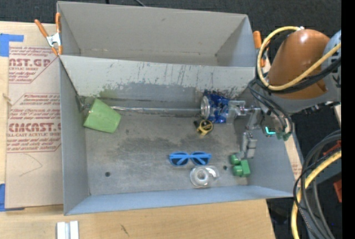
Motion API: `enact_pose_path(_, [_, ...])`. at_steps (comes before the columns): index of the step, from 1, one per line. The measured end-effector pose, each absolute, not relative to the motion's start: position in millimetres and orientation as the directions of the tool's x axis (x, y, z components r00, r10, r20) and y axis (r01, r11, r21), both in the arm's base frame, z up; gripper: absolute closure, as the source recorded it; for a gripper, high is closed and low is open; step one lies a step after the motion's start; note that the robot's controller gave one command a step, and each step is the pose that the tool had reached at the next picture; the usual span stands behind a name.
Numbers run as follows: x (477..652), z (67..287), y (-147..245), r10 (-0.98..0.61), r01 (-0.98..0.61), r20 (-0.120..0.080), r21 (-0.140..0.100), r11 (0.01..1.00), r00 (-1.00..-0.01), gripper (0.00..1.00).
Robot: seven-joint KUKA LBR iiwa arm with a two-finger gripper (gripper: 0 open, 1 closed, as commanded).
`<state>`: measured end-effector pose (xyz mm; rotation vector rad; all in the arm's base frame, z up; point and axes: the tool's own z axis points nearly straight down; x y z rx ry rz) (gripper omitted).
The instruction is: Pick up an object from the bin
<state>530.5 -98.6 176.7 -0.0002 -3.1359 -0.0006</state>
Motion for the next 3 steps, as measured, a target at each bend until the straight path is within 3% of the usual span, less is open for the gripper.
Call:
enact_pose_path(1, [494.4, 73.3, -92.2, 0.128, 0.128, 0.008, 0.002, 0.992, -0.992, 0.00])
enact_pose_path(2, [489.0, 69.7, 11.7, 0.055, 0.055, -0.002, 0.004, 0.998, -0.998, 0.00])
enact_pose_path(3, [489.4, 71.0, 6.3, 0.063, 0.063, -0.001, 0.000, 0.998, -0.998, 1.00])
